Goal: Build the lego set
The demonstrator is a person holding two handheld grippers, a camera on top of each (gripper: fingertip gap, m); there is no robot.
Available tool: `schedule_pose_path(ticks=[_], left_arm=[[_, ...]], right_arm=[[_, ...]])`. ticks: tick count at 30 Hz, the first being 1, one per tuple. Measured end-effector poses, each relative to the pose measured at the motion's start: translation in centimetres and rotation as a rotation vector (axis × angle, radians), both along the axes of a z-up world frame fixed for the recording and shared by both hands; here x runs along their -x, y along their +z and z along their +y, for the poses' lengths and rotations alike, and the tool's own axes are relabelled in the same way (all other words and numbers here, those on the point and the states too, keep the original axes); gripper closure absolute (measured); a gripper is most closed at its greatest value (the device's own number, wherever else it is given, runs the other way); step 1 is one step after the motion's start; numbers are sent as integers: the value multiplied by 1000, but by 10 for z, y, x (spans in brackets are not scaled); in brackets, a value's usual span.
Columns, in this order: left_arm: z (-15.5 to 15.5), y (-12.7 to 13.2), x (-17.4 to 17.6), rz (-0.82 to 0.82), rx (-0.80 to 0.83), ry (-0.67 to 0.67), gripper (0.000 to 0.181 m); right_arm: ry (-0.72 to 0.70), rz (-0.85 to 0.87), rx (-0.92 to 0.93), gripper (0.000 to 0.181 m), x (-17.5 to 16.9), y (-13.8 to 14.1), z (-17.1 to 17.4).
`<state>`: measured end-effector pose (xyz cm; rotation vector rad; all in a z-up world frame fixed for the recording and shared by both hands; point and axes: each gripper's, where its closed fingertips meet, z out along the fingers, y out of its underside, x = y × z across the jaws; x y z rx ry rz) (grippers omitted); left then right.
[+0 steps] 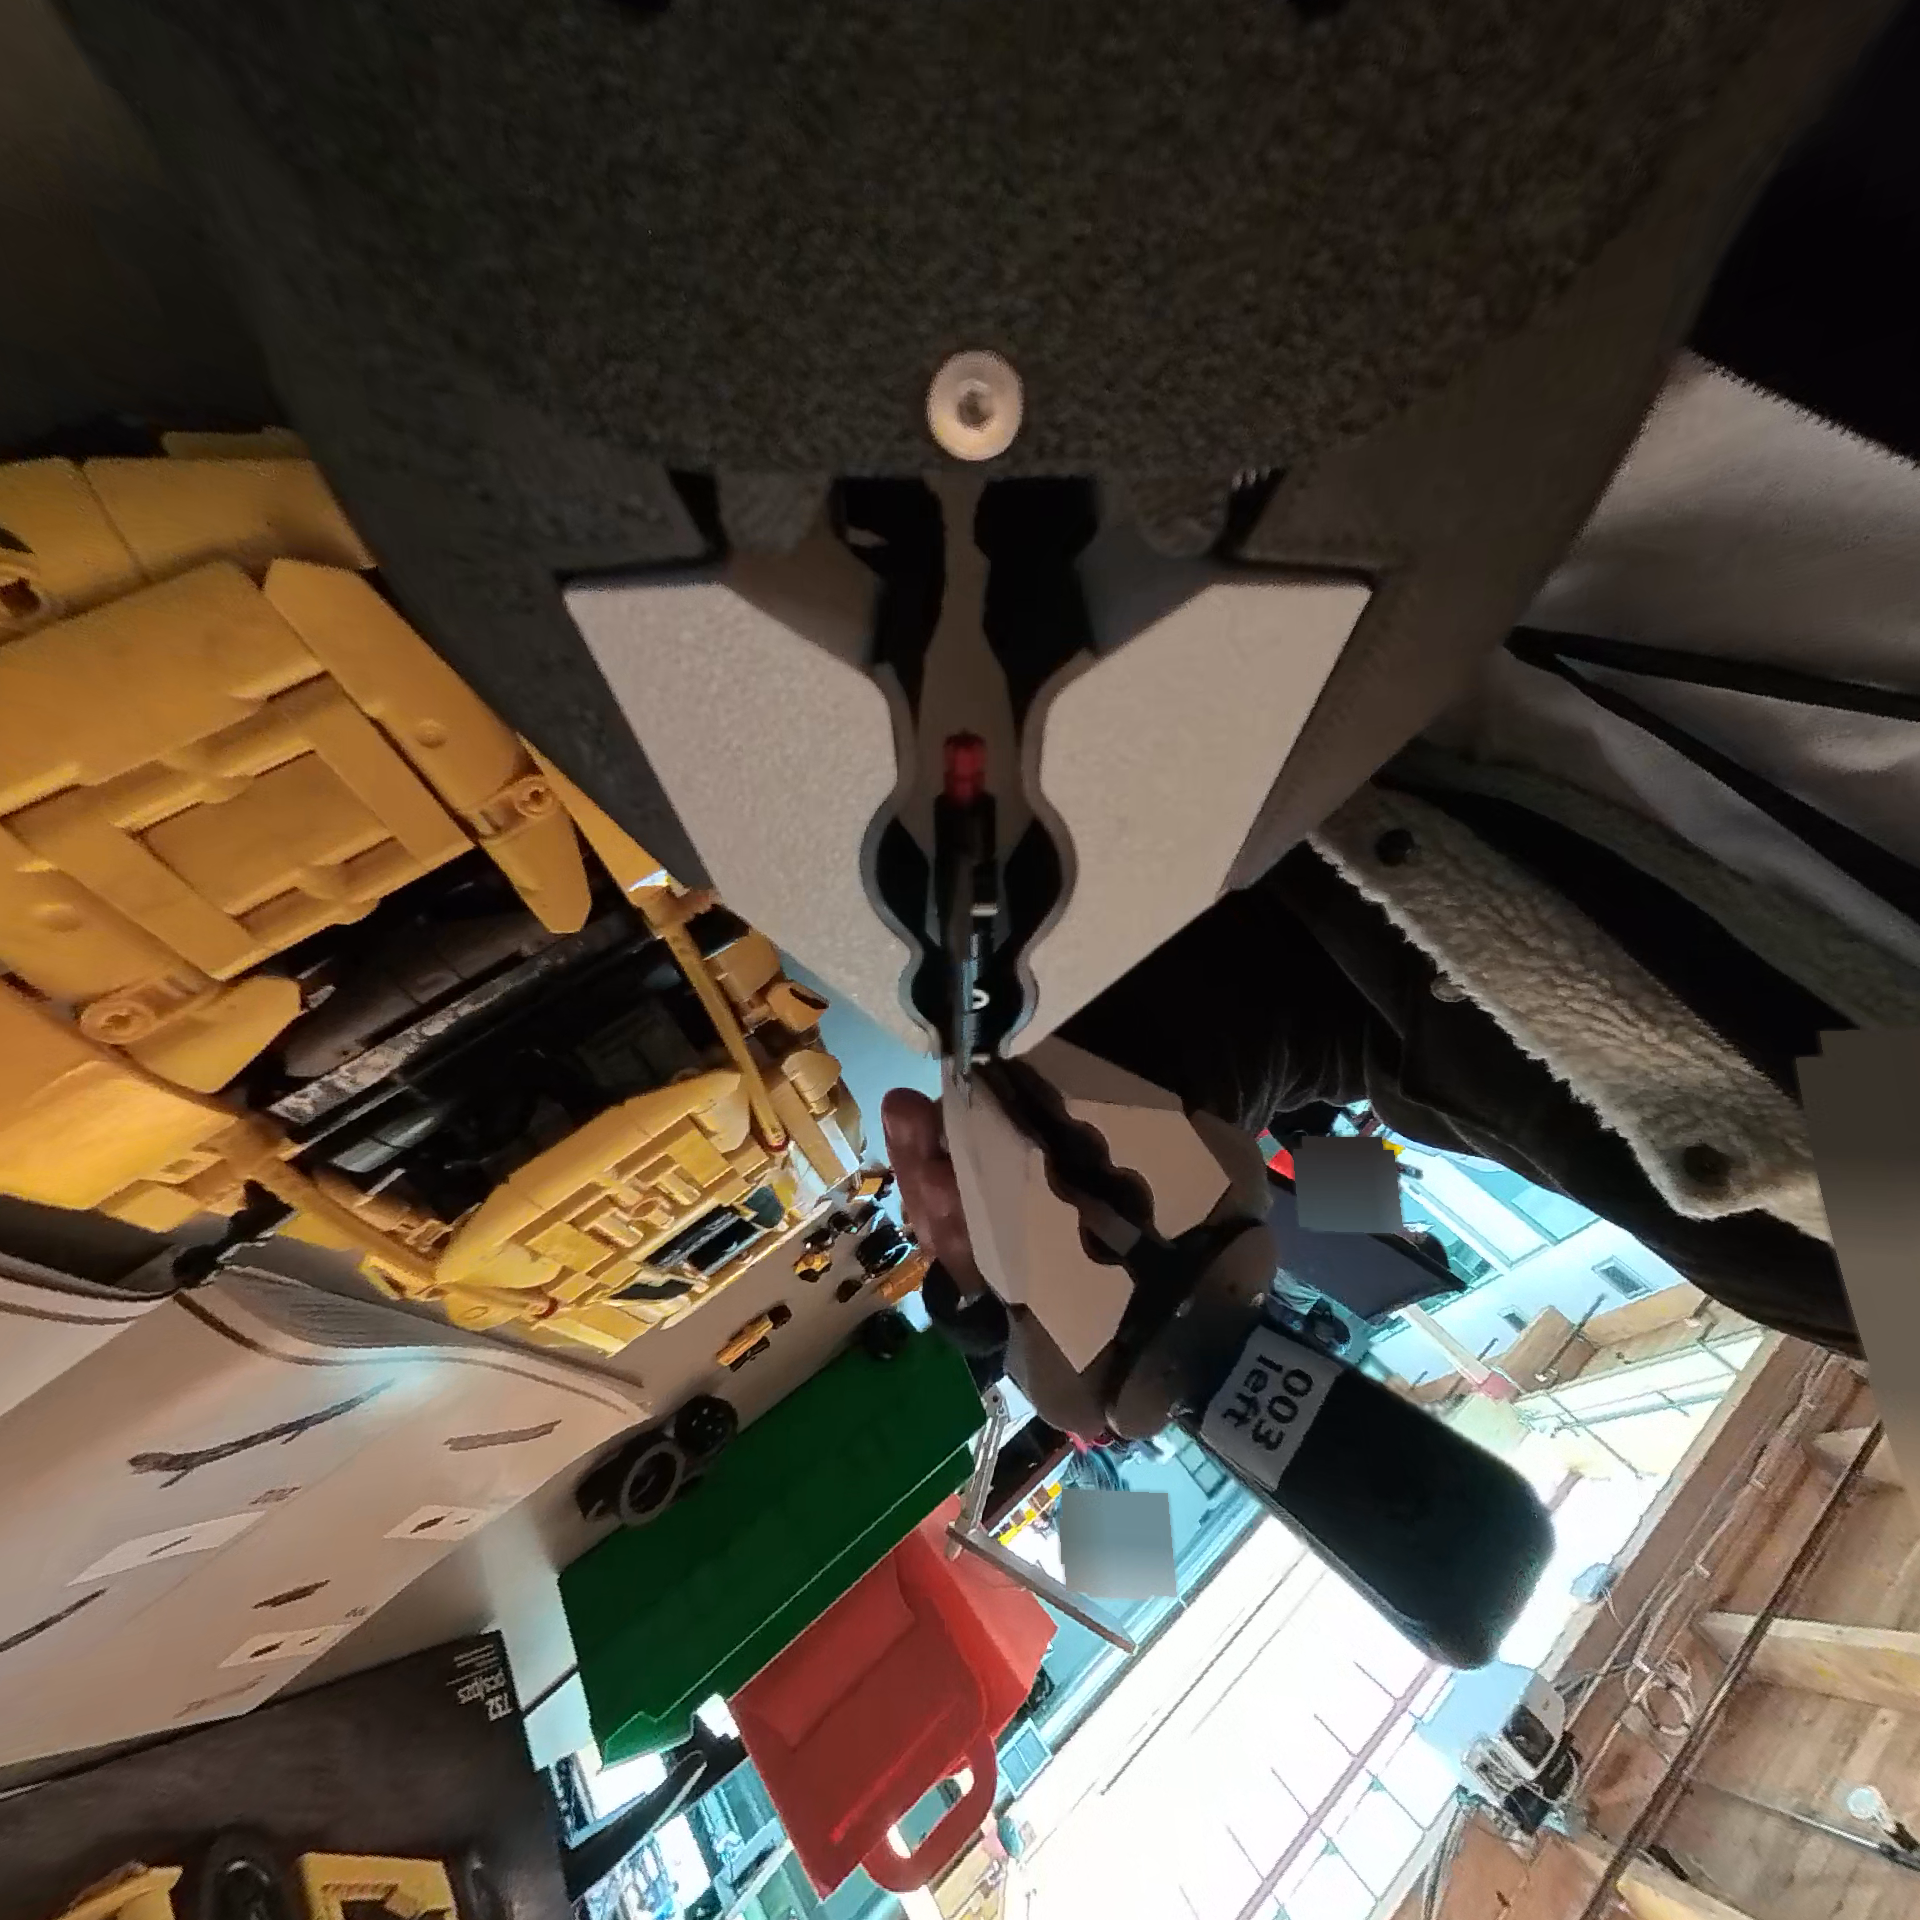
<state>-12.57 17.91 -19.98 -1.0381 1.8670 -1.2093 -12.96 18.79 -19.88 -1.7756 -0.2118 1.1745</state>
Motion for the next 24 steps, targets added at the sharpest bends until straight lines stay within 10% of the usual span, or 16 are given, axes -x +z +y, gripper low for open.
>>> schedule_pose_path(ticks=[24], left_arm=[[0,3,-4,-39,-10,21,170]], right_arm=[[-8,114,28,174,-9,7,-1]])
